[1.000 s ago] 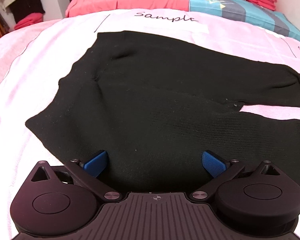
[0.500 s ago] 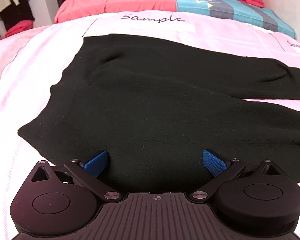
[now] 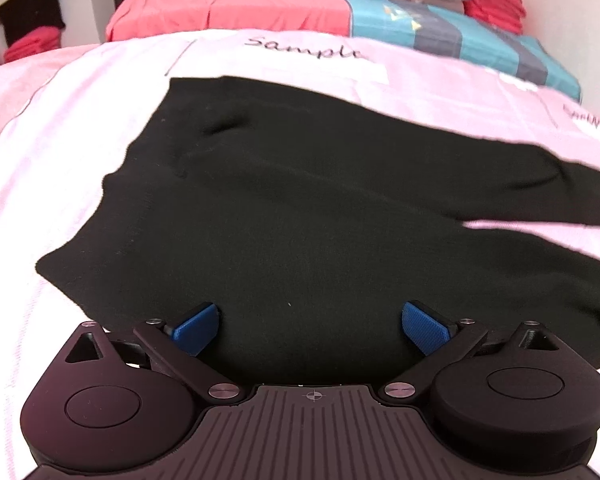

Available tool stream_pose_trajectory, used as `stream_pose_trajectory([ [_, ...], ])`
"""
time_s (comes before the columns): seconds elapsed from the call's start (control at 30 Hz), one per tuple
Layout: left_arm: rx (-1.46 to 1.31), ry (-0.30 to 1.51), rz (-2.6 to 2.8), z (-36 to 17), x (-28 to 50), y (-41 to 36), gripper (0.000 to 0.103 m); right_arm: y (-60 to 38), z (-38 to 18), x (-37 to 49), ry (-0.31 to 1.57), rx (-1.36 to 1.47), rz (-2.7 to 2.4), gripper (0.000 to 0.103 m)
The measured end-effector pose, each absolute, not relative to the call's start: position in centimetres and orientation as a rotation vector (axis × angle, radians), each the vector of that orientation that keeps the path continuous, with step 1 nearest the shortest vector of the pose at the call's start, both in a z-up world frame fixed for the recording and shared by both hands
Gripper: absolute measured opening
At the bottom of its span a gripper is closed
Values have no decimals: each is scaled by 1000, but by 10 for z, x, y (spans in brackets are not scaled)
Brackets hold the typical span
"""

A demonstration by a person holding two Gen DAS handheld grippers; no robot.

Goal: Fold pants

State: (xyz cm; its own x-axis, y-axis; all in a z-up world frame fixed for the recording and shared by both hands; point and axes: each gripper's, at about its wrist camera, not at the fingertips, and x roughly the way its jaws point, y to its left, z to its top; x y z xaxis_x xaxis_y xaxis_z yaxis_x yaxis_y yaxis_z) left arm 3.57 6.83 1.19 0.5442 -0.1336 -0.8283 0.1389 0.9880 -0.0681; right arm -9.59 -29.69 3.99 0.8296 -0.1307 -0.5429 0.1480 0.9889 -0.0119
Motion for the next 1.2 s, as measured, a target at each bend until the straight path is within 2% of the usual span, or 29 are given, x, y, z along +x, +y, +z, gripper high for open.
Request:
stream_pose_trajectory([
  [0.07, 4, 974, -134, 14, 36, 74, 103, -243, 31, -83, 605, -140, 29, 78],
  [0.13, 8, 976, -107, 14, 39, 80, 103, -195, 18, -76, 630, -288, 192, 68],
  [0.23, 20, 995, -78, 7, 43, 87, 103, -150, -3, -62, 662, -431, 342, 59],
  [0.37, 45, 983, -81, 4, 40, 86, 103, -129, -11, -41, 591, -508, 334, 60],
  [0.4, 51, 983, -79, 3, 40, 85, 103, -129, -10, -36, 598, -480, 334, 52],
  [0.43, 56, 984, -80, 3, 40, 85, 103, -127, -9, -35, 618, -459, 340, 25],
  [0.47, 58, 986, -85, 4, 39, 85, 103, -132, -11, -36, 639, -449, 350, 19],
  [0.57, 49, 981, -108, 6, 37, 94, 103, -129, 4, -73, 651, -482, 432, 15],
  [0.63, 23, 984, -121, 6, 39, 100, 103, -138, 10, -82, 741, -419, 562, 2],
  [0.73, 5, 987, -117, 7, 42, 102, 103, -140, 12, -79, 737, -457, 516, 7],
  [0.8, 8, 987, -117, 8, 40, 102, 103, -132, 21, -80, 652, -483, 494, 10],
  [0.87, 6, 984, -120, 10, 37, 105, 103, -118, 25, -77, 591, -494, 547, 35],
  [0.9, -2, 984, -120, 11, 36, 107, 103, -109, 22, -74, 572, -517, 570, 53],
  [0.93, -9, 983, -120, 12, 36, 109, 103, -98, 18, -73, 555, -544, 593, 58],
  [1.07, -20, 983, -119, 12, 37, 110, 103, -67, -9, -46, 520, -593, 624, 55],
  [1.1, -15, 984, -118, 11, 37, 109, 103, -63, -12, -34, 535, -571, 615, 39],
  [1.13, -9, 986, -117, 11, 37, 109, 103, -60, -13, -24, 564, -528, 599, 8],
  [1.2, 4, 984, -117, 12, 37, 109, 103, -58, -6, -23, 631, -445, 616, 9],
])
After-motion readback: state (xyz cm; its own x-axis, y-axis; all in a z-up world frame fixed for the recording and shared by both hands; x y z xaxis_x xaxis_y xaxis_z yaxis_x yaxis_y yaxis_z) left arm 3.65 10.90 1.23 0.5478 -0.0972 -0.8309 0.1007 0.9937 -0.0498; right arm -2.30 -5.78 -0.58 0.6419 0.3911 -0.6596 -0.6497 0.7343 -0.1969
